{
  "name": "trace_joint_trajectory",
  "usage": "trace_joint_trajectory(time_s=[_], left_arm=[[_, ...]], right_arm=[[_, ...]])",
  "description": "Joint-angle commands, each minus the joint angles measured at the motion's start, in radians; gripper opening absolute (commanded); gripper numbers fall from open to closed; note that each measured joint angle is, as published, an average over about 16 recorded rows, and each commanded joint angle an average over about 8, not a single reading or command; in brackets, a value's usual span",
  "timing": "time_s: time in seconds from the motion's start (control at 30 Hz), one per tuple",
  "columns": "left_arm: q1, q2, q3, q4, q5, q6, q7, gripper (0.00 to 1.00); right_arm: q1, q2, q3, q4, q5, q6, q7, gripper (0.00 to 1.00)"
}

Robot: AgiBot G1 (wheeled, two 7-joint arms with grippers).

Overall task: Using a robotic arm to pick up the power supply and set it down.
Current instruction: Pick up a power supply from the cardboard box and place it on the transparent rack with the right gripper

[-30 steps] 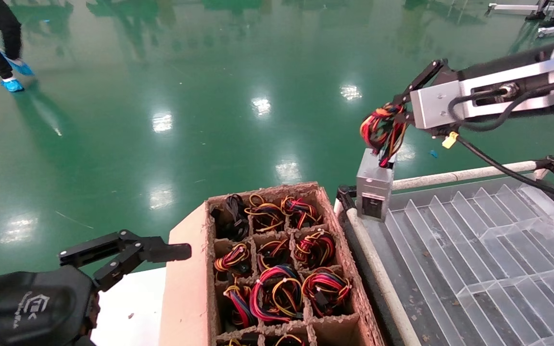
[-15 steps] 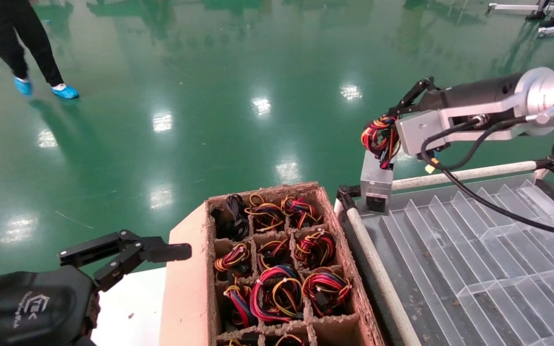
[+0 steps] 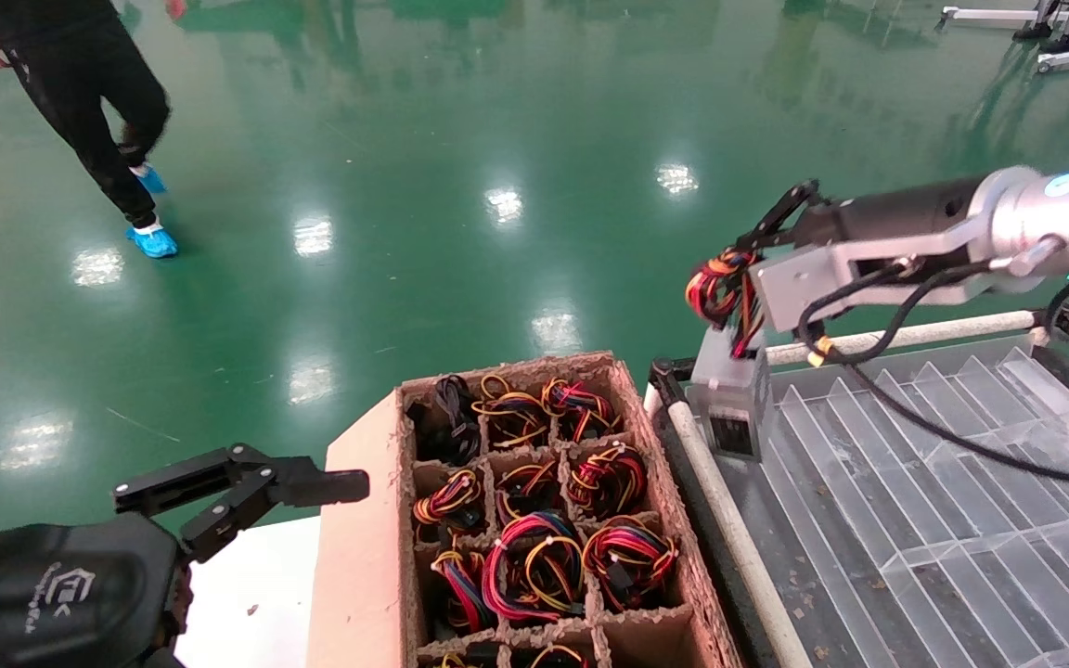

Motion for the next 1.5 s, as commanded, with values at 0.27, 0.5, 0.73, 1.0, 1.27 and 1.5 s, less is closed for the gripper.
trace_joint_trajectory(time_s=[0.27,0.5,0.73,1.0,1.27,1.5], left_arm=[[0.000,0.000,0.000,0.000,0.000,0.000,0.000,1.00],[0.000,0.000,0.001,0.000,0.000,0.000,0.000,1.00],[0.000,0.000,0.001,0.000,-0.001,0.000,0.000,1.00],[0.000,-0.001,0.001,0.000,-0.001,-0.001,0.001,1.00],[0.000,-0.001,0.002,0.000,-0.001,-0.001,0.001,1.00],[0.000,-0.001,0.002,0.000,-0.001,-0.001,0.001,1.00]], right_arm=[[-0.025,-0.008,-0.004,0.001,0.016,-0.005,-0.006,0.00],[-0.045,-0.024,-0.003,-0.035,0.022,0.022,-0.020,0.00],[-0.057,-0.043,0.001,-0.113,0.035,0.055,-0.073,0.00],[-0.058,-0.056,0.012,-0.230,0.063,0.084,-0.163,0.00],[-0.050,-0.058,0.029,-0.318,0.095,0.100,-0.241,0.31],[-0.052,-0.059,0.041,-0.357,0.115,0.112,-0.273,1.00]])
